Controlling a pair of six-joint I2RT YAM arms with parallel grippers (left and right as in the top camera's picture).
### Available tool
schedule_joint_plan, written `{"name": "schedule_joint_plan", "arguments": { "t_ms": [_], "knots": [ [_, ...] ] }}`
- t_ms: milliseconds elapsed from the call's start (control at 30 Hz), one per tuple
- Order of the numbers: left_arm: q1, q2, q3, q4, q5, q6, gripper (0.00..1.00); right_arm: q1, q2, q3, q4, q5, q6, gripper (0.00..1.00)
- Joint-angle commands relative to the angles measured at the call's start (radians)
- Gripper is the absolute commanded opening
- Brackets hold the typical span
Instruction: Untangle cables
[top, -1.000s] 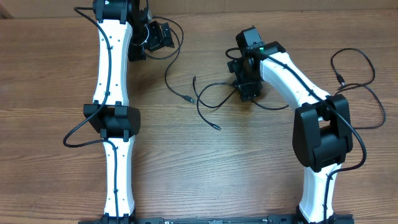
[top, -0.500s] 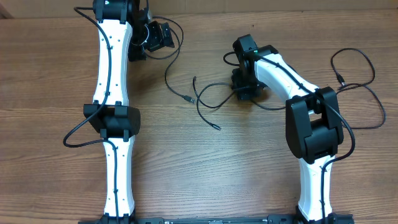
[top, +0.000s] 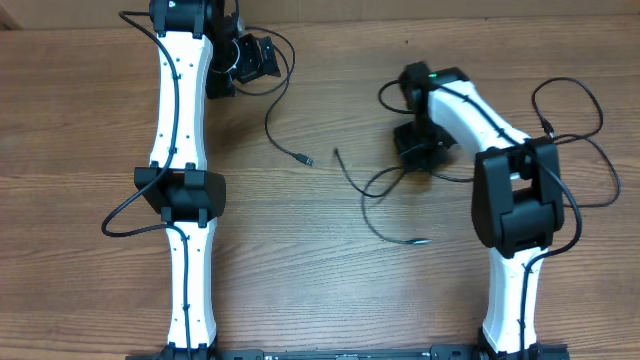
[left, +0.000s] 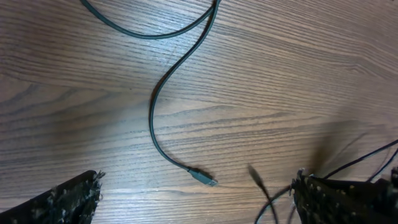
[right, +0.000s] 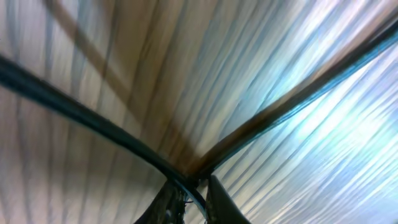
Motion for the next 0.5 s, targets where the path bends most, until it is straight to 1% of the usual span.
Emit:
{"name": "schedule_joint_plan", "arguments": {
  "t_ms": [0,100,200,267,300,333,467],
  "knots": [
    [-0.002,0.009,0.021,0.002,-0.007,-0.013,0.99,-0.048,0.059,-0.022,-0.003,0.047,-0.166,0.17],
    [-0.002,0.009,0.021,0.002,-0.007,-0.013,1.00,-0.057,0.059,-0.023,-0.027,0.052,-0.272,0.25],
    [-0.002,0.009,0.021,0.002,-0.007,-0.013,1.00,-0.056,0.059,-0.024,-0.060,0.066,-0.275,0.25],
    [-0.002,0.009,0.021,0.002,-0.007,-0.013,0.99,-0.053,0.060,-0.024,-0.066,0.066,-0.256,0.24],
    [-0.002,0.009,0.021,0.002,-0.007,-0.013,1.00,-0.051,0.060,-0.024,-0.066,0.066,-0.246,0.19],
    [-0.002,0.009,0.021,0.002,-0.007,-0.013,1.00,-0.048,0.060,-0.024,-0.066,0.067,-0.233,0.17],
    [-0.002,0.009,0.021,0.002,-0.007,-0.013,1.00,-0.029,0.060,-0.028,-0.062,0.091,-0.199,0.14]
  ]
}}
